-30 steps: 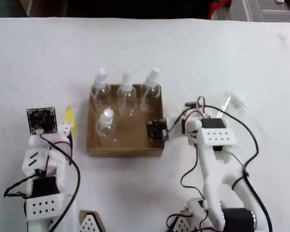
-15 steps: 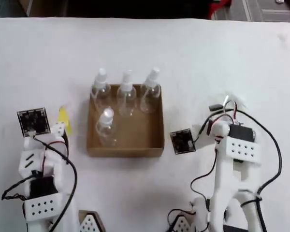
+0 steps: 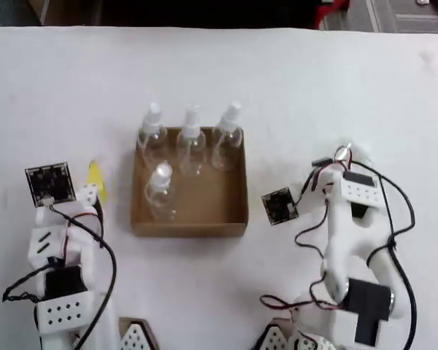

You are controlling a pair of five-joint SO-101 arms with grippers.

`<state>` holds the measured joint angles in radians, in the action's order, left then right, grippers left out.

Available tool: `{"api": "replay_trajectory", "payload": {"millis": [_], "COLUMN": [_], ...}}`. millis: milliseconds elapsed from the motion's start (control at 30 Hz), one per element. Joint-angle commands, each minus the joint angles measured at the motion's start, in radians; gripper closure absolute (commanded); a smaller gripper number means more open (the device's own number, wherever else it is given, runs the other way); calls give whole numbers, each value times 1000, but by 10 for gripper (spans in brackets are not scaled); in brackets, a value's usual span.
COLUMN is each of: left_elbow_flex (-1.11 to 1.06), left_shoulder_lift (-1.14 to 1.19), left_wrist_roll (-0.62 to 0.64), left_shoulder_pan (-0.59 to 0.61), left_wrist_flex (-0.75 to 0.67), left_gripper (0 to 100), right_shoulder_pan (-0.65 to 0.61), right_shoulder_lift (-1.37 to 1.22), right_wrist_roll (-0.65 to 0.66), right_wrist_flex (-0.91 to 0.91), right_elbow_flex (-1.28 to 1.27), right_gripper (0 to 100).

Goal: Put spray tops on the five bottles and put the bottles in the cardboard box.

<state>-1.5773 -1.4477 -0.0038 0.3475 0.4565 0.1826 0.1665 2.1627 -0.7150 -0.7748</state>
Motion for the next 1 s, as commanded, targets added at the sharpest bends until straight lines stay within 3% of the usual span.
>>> {"api": "replay_trajectory", "payload": {"millis": [0,133,300,533,767,967], "left_elbow_flex": [34,34,32,32,32,32], "left_shoulder_lift": [-12,-12,-12,-12,-12,-12], "left_wrist_roll": [3,3,3,3,3,3], "left_shoulder_pan": [-16,-16,-16,-16,-16,-16], "left_wrist_flex": [-26,-26,-26,-26,-26,-25], "left_gripper": [835,835,835,835,835,835], "right_shoulder_pan": [16,13,5,-35,-185,-196], "right_shoulder_lift": [-134,-226,-219,-139,74,329], "right_wrist_roll": [5,-75,-146,-321,-628,-947], "right_wrist_flex": [13,13,13,-5,-225,-271], "right_elbow_flex": [114,166,178,173,181,173], "right_gripper": [745,787,990,981,981,981]}}
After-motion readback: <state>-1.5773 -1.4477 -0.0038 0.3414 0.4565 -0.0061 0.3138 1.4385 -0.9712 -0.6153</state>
